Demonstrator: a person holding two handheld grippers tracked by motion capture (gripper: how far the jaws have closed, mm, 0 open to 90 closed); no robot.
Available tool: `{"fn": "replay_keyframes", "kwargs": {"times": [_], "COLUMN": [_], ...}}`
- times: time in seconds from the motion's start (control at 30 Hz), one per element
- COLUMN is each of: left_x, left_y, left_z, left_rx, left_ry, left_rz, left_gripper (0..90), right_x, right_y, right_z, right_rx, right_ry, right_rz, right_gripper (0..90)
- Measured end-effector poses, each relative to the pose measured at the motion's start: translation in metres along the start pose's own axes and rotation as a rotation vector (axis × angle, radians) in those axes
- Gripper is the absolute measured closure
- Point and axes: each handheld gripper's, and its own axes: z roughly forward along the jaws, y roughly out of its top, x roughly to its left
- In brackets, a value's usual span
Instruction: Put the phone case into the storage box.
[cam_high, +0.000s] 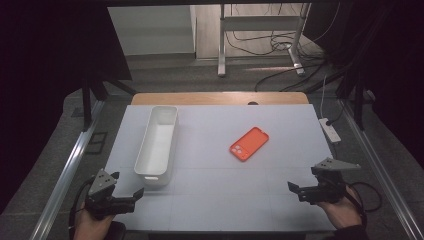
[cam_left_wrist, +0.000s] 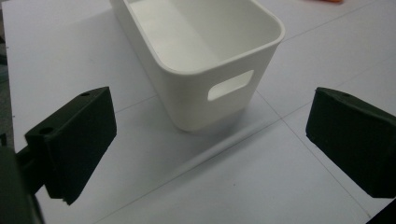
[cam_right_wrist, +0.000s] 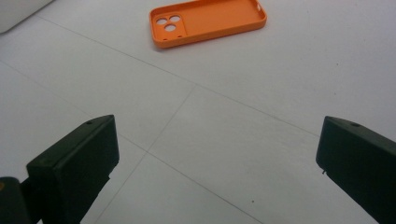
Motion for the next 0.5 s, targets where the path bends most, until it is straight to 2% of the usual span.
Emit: {"fn": "replay_keyframes", "kwargs": {"times": [0.2,0.5], "left_x": [0.0,0.0], "left_y": [0.0,0.0], "left_z": [0.0,0.0], "left_rx": [0.001,0.0], "left_ry": [-0.001,-0.004], "left_rz": [0.002,0.001], "left_gripper": [2.7,2.7], "right_x": [0.0,-0.001], "right_y": [0.007,0.014], "right_z": [0.006,0.015], "right_rx": [0.003,0.019], "right_ry": [0.019,0.016], "right_rz": [0.0,-0.009], "right_gripper": [0.0,0.0]}}
